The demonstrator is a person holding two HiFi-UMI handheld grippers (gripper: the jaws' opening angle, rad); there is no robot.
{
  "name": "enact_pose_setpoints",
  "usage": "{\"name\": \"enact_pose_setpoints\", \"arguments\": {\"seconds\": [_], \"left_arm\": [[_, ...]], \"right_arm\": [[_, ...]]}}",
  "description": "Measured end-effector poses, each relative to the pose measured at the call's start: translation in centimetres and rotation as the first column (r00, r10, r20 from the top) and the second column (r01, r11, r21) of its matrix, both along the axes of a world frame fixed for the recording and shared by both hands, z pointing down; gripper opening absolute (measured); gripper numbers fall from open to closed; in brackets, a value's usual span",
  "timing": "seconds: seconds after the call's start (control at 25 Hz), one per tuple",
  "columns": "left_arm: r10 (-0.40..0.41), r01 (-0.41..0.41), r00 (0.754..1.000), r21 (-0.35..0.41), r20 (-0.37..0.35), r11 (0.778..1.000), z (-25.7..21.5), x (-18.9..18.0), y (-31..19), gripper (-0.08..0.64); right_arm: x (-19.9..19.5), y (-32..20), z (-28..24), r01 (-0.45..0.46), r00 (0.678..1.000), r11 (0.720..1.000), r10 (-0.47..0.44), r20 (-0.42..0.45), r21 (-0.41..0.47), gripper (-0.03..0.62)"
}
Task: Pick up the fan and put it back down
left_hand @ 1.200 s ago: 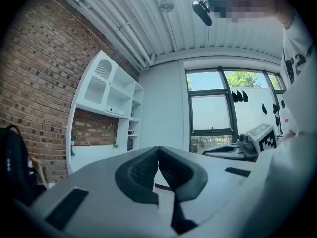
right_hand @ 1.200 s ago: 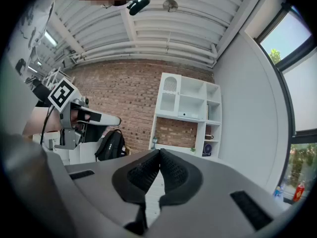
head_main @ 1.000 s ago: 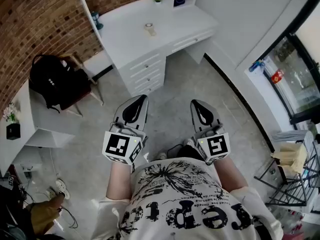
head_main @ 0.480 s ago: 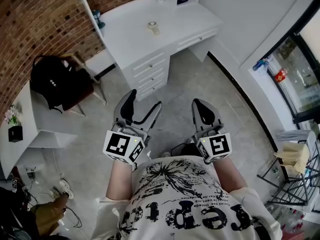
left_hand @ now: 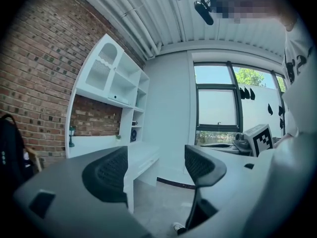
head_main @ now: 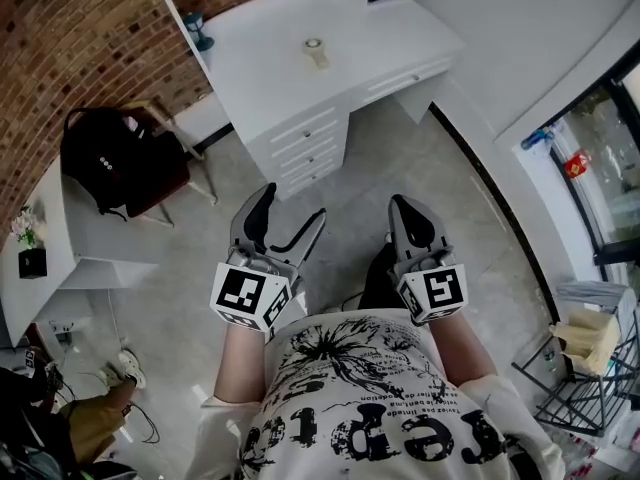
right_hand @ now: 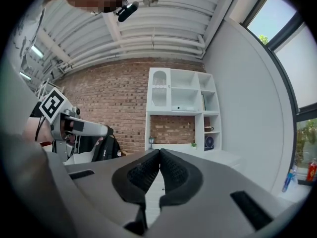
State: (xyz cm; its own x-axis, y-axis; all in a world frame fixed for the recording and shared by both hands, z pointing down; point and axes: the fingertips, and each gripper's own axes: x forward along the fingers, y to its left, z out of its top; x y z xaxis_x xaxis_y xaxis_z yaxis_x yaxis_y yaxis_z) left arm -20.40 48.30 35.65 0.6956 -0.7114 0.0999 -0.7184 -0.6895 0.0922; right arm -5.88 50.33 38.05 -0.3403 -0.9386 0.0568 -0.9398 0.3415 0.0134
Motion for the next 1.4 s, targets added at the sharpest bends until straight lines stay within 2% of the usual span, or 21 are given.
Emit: {"name": "enact_pose_setpoints", "arguments": {"seconds": [0.16,0.36,0.56,0.72,0.96,1.2,1.4], "left_arm": [[-0.072,0.072,0.997,-0.020,0.014,0.997,1.1,2.3,-4.9,0.347],[-0.162,0.163,0.986,-0.035,0.024,0.986,0.4,6.6,-12.4,0.347],[-0.306,0.306,0.952,-0.051,0.009,0.951,-0.9,11.1,-21.0,0.347],[-0.387,0.386,0.922,-0.061,0.010,0.920,-0.8,14.7,-27.5,0.347],[-0.446,0.449,0.894,-0.106,0.047,0.887,0.6,18.5,-33.8,0.347],[-0.478,0.490,0.872,-0.158,0.109,0.857,3.1,19.2,-39.2,0.347],[-0.471,0.480,0.877,-0.198,0.094,0.855,5.3,19.5,-44.6,0.347]], "right_arm": [[2.8,-5.5,1.0,0.063,0.998,0.998,-0.063,-0.007,-0.012,0.014],[7.1,-14.9,0.1,0.150,0.989,0.988,-0.151,-0.007,-0.032,0.014],[11.2,-24.3,-1.5,0.302,0.952,0.953,-0.304,-0.044,-0.036,0.014],[14.4,-30.9,-1.8,0.393,0.916,0.919,-0.394,-0.070,-0.037,0.014],[17.8,-37.8,-1.6,0.449,0.888,0.892,-0.451,-0.091,-0.040,0.014],[18.6,-43.0,0.0,0.474,0.874,0.877,-0.479,-0.081,-0.074,0.014],[18.6,-47.9,0.9,0.477,0.869,0.877,-0.480,-0.122,-0.051,0.014]]}}
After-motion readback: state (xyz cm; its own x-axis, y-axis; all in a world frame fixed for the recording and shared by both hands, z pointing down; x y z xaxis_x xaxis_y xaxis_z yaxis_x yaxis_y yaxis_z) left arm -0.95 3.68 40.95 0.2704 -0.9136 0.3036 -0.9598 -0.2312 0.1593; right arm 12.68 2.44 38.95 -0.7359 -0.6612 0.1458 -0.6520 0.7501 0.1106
